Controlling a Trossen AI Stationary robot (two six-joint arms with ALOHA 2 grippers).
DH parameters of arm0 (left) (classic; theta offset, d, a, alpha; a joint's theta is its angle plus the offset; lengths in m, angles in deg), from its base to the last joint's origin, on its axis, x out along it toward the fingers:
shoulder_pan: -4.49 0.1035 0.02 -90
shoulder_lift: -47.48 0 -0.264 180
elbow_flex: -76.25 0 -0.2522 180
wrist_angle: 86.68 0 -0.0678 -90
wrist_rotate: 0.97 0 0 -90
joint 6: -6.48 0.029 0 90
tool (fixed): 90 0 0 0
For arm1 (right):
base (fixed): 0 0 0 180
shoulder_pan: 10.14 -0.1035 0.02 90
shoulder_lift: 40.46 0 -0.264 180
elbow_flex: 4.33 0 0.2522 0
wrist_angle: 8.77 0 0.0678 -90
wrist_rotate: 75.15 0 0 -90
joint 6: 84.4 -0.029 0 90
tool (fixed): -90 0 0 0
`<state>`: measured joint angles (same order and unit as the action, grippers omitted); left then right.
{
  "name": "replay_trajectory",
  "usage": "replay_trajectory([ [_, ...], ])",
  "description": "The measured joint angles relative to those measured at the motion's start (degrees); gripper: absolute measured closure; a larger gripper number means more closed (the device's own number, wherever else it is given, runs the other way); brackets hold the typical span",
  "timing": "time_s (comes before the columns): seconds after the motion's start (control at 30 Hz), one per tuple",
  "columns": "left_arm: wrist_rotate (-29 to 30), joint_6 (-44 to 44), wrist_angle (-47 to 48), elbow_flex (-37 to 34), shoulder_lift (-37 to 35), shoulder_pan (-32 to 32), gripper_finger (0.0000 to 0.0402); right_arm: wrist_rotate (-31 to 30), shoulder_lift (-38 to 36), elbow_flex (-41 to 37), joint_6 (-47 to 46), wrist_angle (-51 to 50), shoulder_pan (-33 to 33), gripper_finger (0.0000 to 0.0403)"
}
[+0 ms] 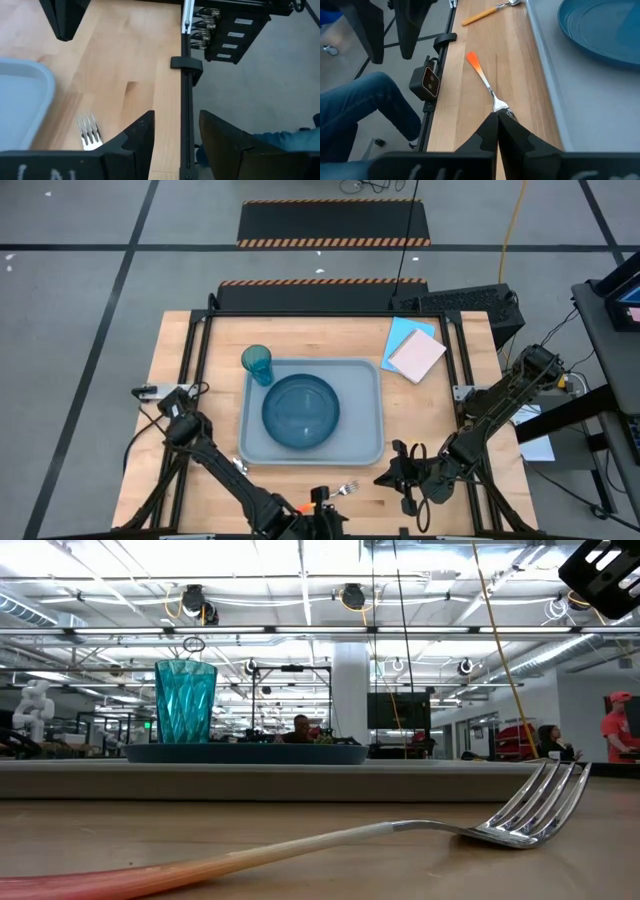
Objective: Pick and place plate/cup/fork/spoon on tray
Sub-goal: Put the orange fork to the right of the blue plate on the gray serving tray
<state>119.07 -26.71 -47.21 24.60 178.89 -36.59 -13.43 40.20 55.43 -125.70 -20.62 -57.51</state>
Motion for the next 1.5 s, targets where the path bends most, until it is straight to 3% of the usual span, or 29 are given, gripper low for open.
replay_trajectory([
  [0.3, -4.75, -2.95, -3.82, 0.0, 0.88, -0.09, 0.0245, 0.0, 0.0, 0.0, 0.46, -0.04, 0.02, 0.0399],
  [0.5, -2.86, 1.09, -9.84, 0.04, 2.21, 0.41, 0.0245, 0.0, 0.0, 0.0, 2.02, -0.02, 0.17, 0.0399],
  [0.7, -2.03, 0.52, -9.16, 0.0, 3.7, 0.44, 0.0243, 1.57, 0.02, 0.0, 3.42, -0.48, 0.18, 0.0399],
  [0.8, -1.93, -0.91, -9.23, 0.0, 4.43, 0.28, 0.0226, 4.11, -0.02, 0.0, 5.31, -0.39, 0.58, 0.0399],
  [0.97, -1.26, 0.54, -7.71, 0.0, 4.49, 0.53, 0.0159, 10.42, -2.07, 0.0, 11.3, -0.46, 2.81, 0.0399],
  [1.17, 3.05, 0.4, -6.97, 0.0, 4.42, 1.43, 0.0088, 10.49, -4.34, 0.0, 16.38, -1.03, 3.84, 0.0399],
  [1.3, 4.31, -0.47, -2.43, 0.0, 4.42, 1.23, 0.0081, 10.32, -5.07, 0.0, 16.95, -2.05, 3.96, 0.0399],
  [1.5, 4.51, -2.94, 3.87, 0.0, 4.4, 0.78, 0.0111, 10.4, -5.22, 0.0, 14.79, -5.16, 3.91, 0.0399],
])
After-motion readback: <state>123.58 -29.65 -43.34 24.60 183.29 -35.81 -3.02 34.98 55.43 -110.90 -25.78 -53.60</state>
